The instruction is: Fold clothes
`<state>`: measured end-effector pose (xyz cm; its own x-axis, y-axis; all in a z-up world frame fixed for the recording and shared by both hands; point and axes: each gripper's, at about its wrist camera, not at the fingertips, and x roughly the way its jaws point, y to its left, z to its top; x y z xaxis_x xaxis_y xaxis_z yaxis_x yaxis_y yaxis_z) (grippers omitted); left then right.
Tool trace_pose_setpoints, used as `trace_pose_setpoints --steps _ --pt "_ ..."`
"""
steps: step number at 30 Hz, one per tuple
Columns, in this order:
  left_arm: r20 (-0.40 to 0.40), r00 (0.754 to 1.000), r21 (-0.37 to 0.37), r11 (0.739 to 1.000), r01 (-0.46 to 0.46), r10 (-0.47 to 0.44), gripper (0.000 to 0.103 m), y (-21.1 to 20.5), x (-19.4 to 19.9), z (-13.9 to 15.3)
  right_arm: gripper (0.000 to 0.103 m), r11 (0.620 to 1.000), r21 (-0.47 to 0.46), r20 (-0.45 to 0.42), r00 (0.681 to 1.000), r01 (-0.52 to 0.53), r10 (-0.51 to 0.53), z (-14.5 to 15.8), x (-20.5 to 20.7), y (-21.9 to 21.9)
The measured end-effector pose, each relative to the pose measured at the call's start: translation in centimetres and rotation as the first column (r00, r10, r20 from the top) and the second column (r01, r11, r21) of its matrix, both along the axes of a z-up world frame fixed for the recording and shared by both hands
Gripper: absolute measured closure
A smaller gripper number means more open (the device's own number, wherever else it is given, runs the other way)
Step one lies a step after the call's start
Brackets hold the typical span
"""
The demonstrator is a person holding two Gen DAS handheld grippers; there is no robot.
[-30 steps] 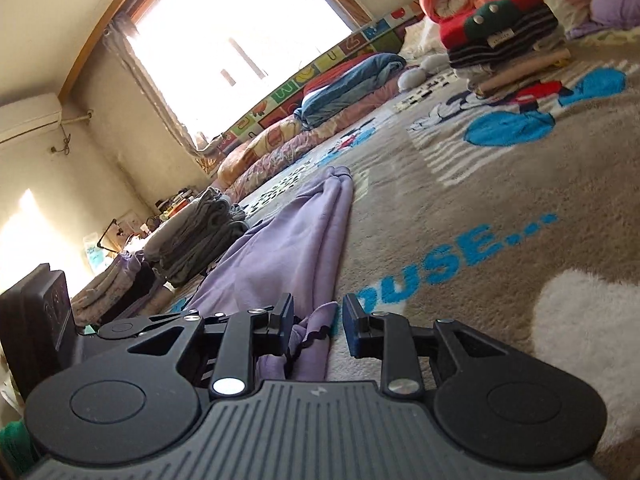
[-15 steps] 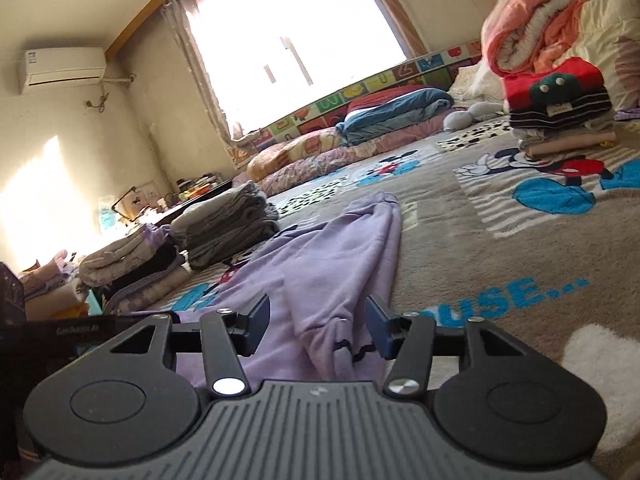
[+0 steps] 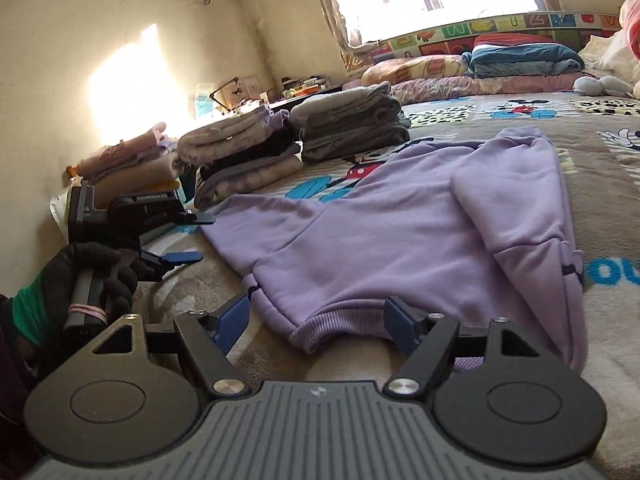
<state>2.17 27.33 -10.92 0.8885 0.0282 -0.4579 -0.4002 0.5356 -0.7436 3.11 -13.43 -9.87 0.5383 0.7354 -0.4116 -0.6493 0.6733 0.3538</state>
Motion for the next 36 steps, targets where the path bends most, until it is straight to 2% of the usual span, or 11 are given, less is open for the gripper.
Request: trace_pose_setpoints --steps 5,9,16,19,20,24,27,29,33,35,36 --pt "0.038 0.996 -0.06 0.995 -0.082 0.084 0.053 3.3 1.3 -1.0 0.014 1.0 -0.02 -0.122 0.993 0.003 -0.005 -2.3 1.0 0.3" --pt "0.045 0.991 -0.098 0.987 -0.124 0.129 0.068 5.9 2.3 -1.8 0.011 1.0 -0.023 -0.122 0.993 -0.005 0.002 -2.9 0.8 0.5" --pt "0.072 0.989 -0.126 0.985 -0.118 0.127 0.069 8.3 4.6 -2.2 0.008 1.0 -0.012 -0.11 0.994 -0.029 0.027 -3.0 0.3 0.3" --pt "0.085 0.991 -0.112 0.989 -0.097 0.107 0.089 8.4 4.7 -1.9 0.008 1.0 -0.006 -0.102 0.995 -0.023 0.022 -2.5 -0.1 0.3" --pt "0.094 0.991 -0.099 0.991 -0.087 0.096 0.101 8.1 4.8 -1.7 0.008 1.0 -0.005 -0.099 0.995 -0.021 0.021 -2.4 -0.2 0.3" --pt "0.144 0.99 0.085 0.996 -0.017 0.005 0.101 5.3 6.1 1.8 0.009 1.0 0.003 -0.088 0.996 -0.014 0.014 -1.7 -0.7 0.3" --pt "0.16 0.982 0.265 0.963 0.06 -0.105 0.101 1.8 7.1 4.4 0.026 1.0 0.008 -0.08 0.997 -0.009 0.009 -1.2 -1.1 0.3" --pt "0.121 0.971 0.419 0.898 0.137 -0.205 0.101 -1.6 8.3 5.5 0.028 1.0 0.021 -0.065 0.998 -0.002 0.003 -0.7 -1.6 0.1" --pt "-0.044 0.907 0.692 0.642 0.33 -0.42 0.1 -9.4 9.8 6.0 0.028 0.991 0.13 -0.072 0.997 0.025 -0.015 0.5 -1.9 -0.6" --pt "-0.184 0.825 0.722 0.496 0.482 -0.535 0.089 -12.9 10.4 4.5 0.028 0.978 0.196 -0.123 0.991 0.069 -0.045 0.5 -1.2 -1.2" --pt "-0.253 0.774 0.725 0.416 0.549 -0.581 0.064 -14.6 10.7 3.7 0.028 0.969 0.228 -0.149 0.987 0.093 -0.059 0.5 -0.8 -1.5"
